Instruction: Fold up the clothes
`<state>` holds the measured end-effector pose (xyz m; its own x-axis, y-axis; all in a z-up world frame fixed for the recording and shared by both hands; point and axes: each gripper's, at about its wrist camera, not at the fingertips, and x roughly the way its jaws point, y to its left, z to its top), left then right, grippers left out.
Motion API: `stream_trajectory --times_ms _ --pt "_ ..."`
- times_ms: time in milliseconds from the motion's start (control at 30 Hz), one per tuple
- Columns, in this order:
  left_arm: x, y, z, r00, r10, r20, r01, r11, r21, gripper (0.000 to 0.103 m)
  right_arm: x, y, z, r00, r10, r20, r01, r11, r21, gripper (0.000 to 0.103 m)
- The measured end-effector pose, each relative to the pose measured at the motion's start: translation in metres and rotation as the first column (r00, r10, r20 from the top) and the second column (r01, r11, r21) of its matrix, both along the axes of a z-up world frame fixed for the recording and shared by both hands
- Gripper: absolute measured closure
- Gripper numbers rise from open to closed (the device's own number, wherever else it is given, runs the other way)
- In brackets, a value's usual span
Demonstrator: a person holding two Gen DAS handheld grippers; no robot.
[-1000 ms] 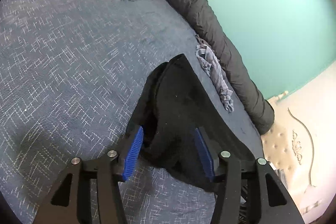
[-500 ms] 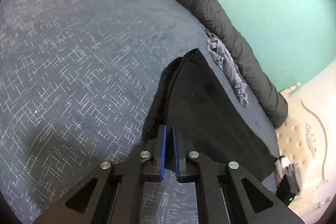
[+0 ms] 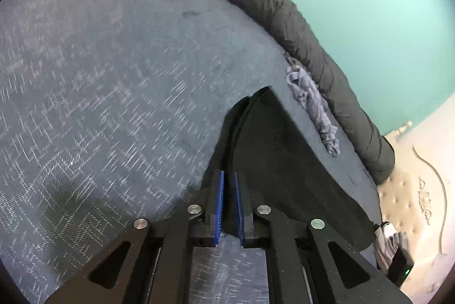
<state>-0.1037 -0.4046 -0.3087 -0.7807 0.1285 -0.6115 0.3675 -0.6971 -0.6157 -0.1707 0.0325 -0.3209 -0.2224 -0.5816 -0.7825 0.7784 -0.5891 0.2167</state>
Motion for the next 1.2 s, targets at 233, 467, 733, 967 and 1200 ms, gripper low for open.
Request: stream_trajectory --times_ms 233,467,733,967,1200 --pt "-0.026 0.041 0.004 0.989 -0.15 0.016 0.15 0.988 -0.047 0.095 -0.019 -0.013 -0.017 0.993 -0.091 0.073 0.089 0.996 0.028 0.089" --pt "-0.036 0.045 -0.012 0.983 -0.176 0.061 0.179 0.983 -0.039 0.095 0.011 0.006 -0.037 0.965 -0.161 0.205 0.171 0.985 -0.029 0.046" --pt "-0.033 0.046 -0.012 0.983 -0.172 0.063 0.176 0.983 -0.052 0.095 0.029 -0.015 -0.052 0.946 -0.187 0.263 0.208 0.976 -0.055 0.046" --pt "-0.032 0.043 -0.013 0.983 -0.174 0.055 0.176 0.984 -0.032 0.095 0.021 -0.02 -0.061 0.902 -0.281 0.329 0.319 0.945 -0.068 0.049" --pt "-0.032 0.042 -0.013 0.984 -0.174 0.051 0.175 0.984 -0.02 0.095 0.024 -0.015 -0.066 0.896 -0.288 0.337 0.334 0.939 -0.087 0.07"
